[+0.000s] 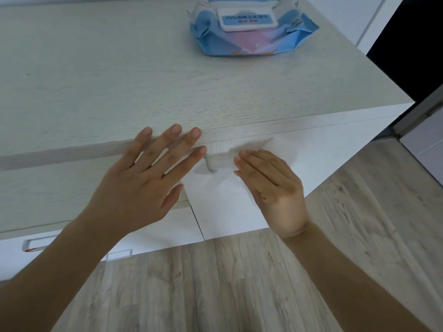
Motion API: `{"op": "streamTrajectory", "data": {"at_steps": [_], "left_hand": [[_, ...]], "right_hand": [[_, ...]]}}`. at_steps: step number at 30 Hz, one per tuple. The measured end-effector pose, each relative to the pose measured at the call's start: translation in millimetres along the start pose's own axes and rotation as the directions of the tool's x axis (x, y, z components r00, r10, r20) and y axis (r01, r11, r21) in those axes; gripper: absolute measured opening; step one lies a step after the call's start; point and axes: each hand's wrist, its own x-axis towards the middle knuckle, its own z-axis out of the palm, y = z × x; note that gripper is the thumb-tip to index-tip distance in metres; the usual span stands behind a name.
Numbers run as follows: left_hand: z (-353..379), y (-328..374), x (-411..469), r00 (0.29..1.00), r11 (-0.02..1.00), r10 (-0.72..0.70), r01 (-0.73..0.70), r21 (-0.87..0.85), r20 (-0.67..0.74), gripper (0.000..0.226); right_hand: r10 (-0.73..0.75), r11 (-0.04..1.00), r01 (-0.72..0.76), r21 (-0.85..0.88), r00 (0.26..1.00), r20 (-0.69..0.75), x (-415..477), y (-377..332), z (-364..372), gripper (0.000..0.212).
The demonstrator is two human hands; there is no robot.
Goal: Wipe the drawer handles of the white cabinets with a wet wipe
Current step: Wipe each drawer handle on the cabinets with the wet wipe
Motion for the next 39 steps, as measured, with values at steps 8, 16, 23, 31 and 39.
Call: {"op": "streamTrajectory", "data": {"at_steps": [8,16,23,31,39], "left_hand": [[-1,-1,0,1.000,1.000,-0.004,0.004,-0.009,0.002,0.065],[-2,-1,1,1.000,1.000,0.000,0.000,-0.010,0.011,0.065],[-4,-1,2,1.000,1.000,0.001,0.000,-0.015,0.024,0.065],[-3,-2,2,1.000,1.000,0.007,-0.006,-0.016,0.026,0.066],[-1,-1,1,1.000,1.000,0.004,-0.004,-0.013,0.005,0.066]], "right_hand": [[0.148,0.983,-0.149,0.104,0.989,0.018,6,-9,6,0.015],[0.155,0.984,-0.154,0.091,0.988,-0.009,5,-5,4,0.017],[0.138,0.986,-0.138,0.088,0.990,0.006,6,-9,11,0.017],[0.159,0.986,-0.158,0.050,0.987,-0.026,3,-13,18,0.018],[0.138,0.990,-0.137,0.039,0.990,-0.026,1,-13,19,0.017]]}}
